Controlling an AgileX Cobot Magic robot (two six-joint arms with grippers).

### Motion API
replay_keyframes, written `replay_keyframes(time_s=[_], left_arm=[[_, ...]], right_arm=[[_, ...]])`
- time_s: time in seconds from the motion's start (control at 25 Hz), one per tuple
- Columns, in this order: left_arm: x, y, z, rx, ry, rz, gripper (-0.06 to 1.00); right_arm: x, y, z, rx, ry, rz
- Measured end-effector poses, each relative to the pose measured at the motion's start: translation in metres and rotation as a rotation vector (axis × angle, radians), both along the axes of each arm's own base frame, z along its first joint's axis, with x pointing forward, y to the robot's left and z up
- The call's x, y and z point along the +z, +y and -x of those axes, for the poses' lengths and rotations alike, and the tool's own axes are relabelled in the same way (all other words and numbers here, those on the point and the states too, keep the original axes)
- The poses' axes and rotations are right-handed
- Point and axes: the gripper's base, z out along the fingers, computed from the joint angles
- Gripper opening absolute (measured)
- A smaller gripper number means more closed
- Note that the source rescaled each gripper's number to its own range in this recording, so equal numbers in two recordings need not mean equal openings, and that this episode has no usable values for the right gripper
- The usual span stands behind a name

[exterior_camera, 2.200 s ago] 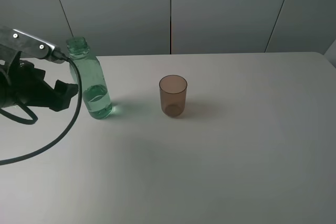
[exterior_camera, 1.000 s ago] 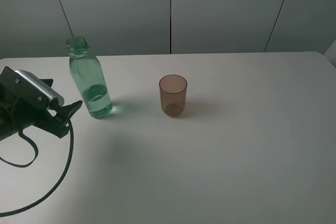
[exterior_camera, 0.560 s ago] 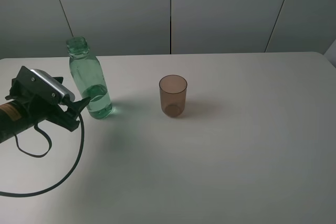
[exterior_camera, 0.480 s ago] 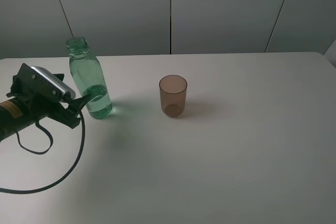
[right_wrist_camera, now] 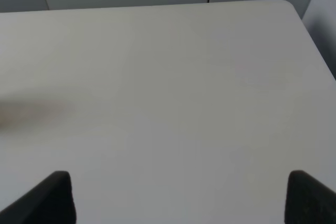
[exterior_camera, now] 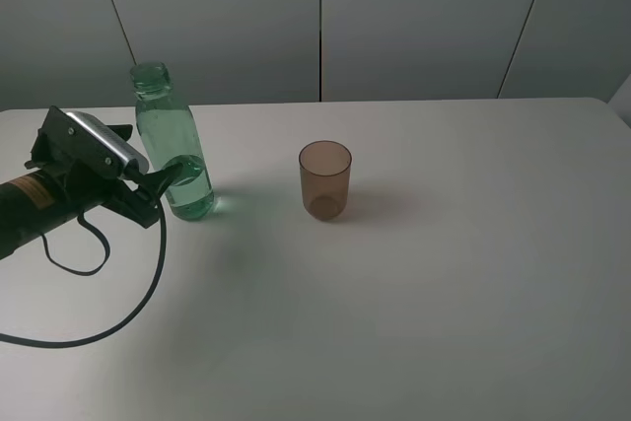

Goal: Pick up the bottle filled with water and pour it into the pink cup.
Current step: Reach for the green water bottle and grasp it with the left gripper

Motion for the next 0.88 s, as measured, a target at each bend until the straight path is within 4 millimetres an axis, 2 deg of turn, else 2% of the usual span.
replay_keyframes(time_s=[0.2,0.68,0.88], left_arm=[[-0.007,-0.002,0.002,-0.028,0.033,0.002,0.99],[-0.003,-0.004,-0.007,-0.014,0.034,0.069,0.99],[-0.003,-0.012,-0.011,-0.033,0.026,0.081,0.99]], right_arm=[[0.000,0.000,0.000,0.000,0.000,0.000],[0.000,0.000,0.000,0.000,0.000,0.000],[0.000,0.000,0.000,0.000,0.000,0.000]])
